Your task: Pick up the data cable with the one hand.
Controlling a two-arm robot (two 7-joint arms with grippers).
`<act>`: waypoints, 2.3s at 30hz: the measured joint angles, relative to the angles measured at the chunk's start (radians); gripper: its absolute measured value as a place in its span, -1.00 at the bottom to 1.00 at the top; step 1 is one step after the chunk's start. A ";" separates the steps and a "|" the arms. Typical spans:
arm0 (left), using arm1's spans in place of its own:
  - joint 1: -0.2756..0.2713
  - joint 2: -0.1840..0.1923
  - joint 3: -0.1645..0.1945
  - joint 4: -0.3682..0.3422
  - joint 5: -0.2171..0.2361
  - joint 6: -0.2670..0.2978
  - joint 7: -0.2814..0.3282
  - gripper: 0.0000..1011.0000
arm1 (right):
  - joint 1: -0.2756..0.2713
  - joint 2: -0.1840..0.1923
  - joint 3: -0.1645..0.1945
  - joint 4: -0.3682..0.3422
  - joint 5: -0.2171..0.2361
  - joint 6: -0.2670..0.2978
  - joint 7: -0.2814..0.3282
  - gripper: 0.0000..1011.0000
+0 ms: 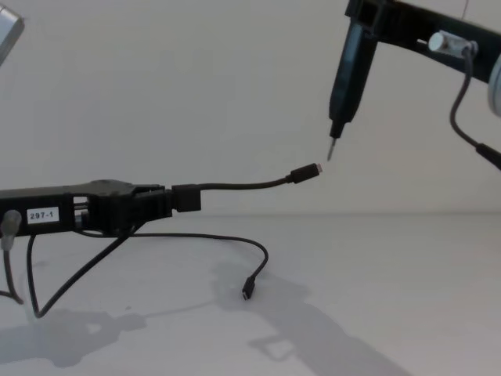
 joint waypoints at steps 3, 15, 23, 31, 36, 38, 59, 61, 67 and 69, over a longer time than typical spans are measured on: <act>0.000 0.000 0.000 0.000 0.000 0.000 0.000 -0.91 | 0.002 -0.004 -0.003 0.005 0.000 -0.004 0.008 -0.45; 0.000 0.000 0.000 0.000 -0.001 0.000 0.000 -0.91 | 0.010 -0.015 -0.014 0.039 -0.017 -0.057 0.043 -0.45; 0.000 0.000 0.000 0.000 -0.001 0.000 0.000 -0.91 | 0.026 -0.023 -0.013 0.074 -0.025 -0.086 0.060 -0.45; 0.000 0.000 0.000 0.000 -0.001 0.000 0.000 -0.91 | 0.046 -0.031 -0.005 0.116 -0.029 -0.113 0.079 -0.45; 0.000 0.000 0.000 0.000 -0.001 0.000 0.000 -0.91 | 0.055 -0.030 0.002 0.137 -0.029 -0.127 0.092 -0.45; 0.000 0.000 0.000 0.000 -0.001 0.000 0.000 -0.91 | 0.057 -0.029 0.003 0.143 -0.029 -0.130 0.095 -0.45; 0.000 0.000 0.000 0.000 -0.001 0.000 0.000 -0.91 | 0.067 -0.001 0.023 0.175 0.000 -0.140 0.125 -0.45; 0.000 0.000 0.000 0.000 -0.001 0.000 0.000 -0.91 | 0.067 0.002 0.024 0.175 0.002 -0.139 0.126 -0.45; 0.000 0.000 0.000 0.000 -0.001 0.000 0.000 -0.91 | 0.066 0.007 0.025 0.175 0.007 -0.136 0.128 -0.45; 0.000 0.000 0.000 0.000 -0.001 0.000 0.000 -0.91 | 0.066 0.008 0.026 0.175 0.008 -0.136 0.129 -0.45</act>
